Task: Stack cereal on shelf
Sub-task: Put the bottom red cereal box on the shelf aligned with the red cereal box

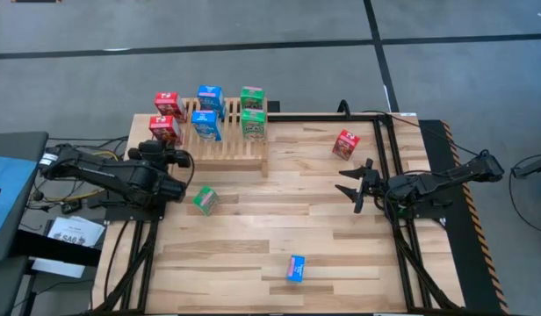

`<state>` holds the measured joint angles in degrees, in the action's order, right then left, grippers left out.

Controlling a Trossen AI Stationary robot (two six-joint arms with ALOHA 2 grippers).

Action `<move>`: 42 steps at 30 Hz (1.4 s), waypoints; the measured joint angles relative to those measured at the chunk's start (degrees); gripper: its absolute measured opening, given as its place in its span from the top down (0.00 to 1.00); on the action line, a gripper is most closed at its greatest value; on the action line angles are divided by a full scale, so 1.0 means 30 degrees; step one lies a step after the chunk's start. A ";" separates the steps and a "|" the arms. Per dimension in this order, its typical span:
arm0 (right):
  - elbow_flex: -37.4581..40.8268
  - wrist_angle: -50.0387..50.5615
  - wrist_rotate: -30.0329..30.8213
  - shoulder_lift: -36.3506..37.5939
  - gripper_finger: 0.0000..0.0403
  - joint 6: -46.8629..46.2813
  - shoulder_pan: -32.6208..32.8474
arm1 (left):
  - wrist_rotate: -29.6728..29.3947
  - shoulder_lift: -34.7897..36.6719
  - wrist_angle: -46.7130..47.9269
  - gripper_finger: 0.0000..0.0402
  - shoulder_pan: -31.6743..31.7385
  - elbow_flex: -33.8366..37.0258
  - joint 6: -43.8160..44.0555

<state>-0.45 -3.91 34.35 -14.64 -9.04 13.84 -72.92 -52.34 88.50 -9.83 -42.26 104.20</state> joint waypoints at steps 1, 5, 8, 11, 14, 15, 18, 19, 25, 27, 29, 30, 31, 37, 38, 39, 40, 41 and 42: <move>0.0001 0.0001 0.0000 -0.0001 0.33 0.0000 0.0003 | -0.0129 0.0000 -0.0094 0.73 0.0074 0.0000 -0.0034; -0.0003 -0.0003 0.0000 0.0000 0.33 0.0000 -0.0004 | -0.0494 0.0000 -0.1031 0.73 0.0517 0.0000 -0.0977; 0.0001 0.0001 0.0000 0.0001 0.33 0.0000 -0.0001 | -0.0667 -0.0001 -0.1585 0.73 0.0961 0.0000 -0.1683; 0.0000 -0.0002 0.0001 0.0002 0.33 0.0000 0.0003 | -0.0714 -0.0002 -0.1934 0.73 0.1352 0.0000 -0.2236; 0.0001 -0.0003 0.0005 0.0003 0.33 0.0000 -0.0002 | -0.0755 -0.0007 -0.2003 0.73 0.1598 0.0000 -0.2316; 0.0001 -0.0001 0.0000 0.0003 0.33 0.0000 -0.0004 | -0.0768 -0.0007 -0.2044 0.73 0.1613 0.0000 -0.2316; -0.0004 -0.0003 0.0000 -0.0004 0.33 0.0000 -0.0002 | -0.0835 -0.0007 -0.2057 0.73 0.1613 0.0000 -0.2316; -0.0005 -0.0002 0.0000 0.0002 0.33 0.0000 -0.0004 | -0.0881 -0.0007 -0.2064 0.73 0.1613 0.0000 -0.2316; 0.0001 0.0004 0.0000 0.0000 0.33 0.0000 -0.0004 | -0.1017 -0.0007 -0.2681 0.73 0.1621 -0.0004 -0.2652; 0.0000 -0.0002 0.0000 0.0003 0.33 0.0000 -0.0001 | -0.1200 -0.0007 -0.3069 0.73 0.1621 -0.0007 -0.3081; 0.0001 -0.0003 0.0000 -0.0002 0.33 0.0000 -0.0002 | -0.1382 -0.0007 -0.3194 0.73 0.1668 -0.0007 -0.3372; 0.0001 0.0003 0.0000 0.0002 0.33 0.0000 -0.0001 | -0.1423 -0.0007 -0.3186 0.73 0.1749 -0.0007 -0.3380; -0.0006 -0.0003 0.0000 -0.0004 0.33 0.0000 -0.0004 | -0.1430 -0.0007 -0.3172 0.73 0.1840 -0.0007 -0.3387; -0.0004 -0.0003 0.0000 -0.0002 0.33 0.0000 0.0003 | -0.1350 -0.0007 -0.3164 0.73 0.2029 -0.0007 -0.3394; 0.0001 0.0004 0.0000 0.0001 0.33 0.0000 -0.0004 | -0.1347 -0.0007 -0.3164 0.73 0.2029 -0.0007 -0.3394; -0.0003 -0.0003 0.0000 0.0000 0.33 0.0000 0.0000 | -0.1342 -0.0007 -0.3164 0.73 0.2029 -0.0007 -0.3394; 0.0001 -0.0003 0.0000 -0.0004 0.33 0.0000 0.0003 | -0.1333 -0.0007 -0.3172 0.73 0.2029 -0.0007 -0.3394; -0.0005 -0.0003 0.0000 0.0003 0.33 0.0000 -0.0003 | -0.1293 -0.0007 -0.3179 0.73 0.2029 -0.0014 -0.3394; 0.0001 -0.0003 0.0002 0.0001 0.33 0.0000 -0.0004 | -0.1251 -0.0007 -0.3179 0.73 0.2029 -0.0015 -0.3394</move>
<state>-0.45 -3.92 34.35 -14.64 -9.04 13.82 -76.67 -52.36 78.96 -3.75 -42.30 94.02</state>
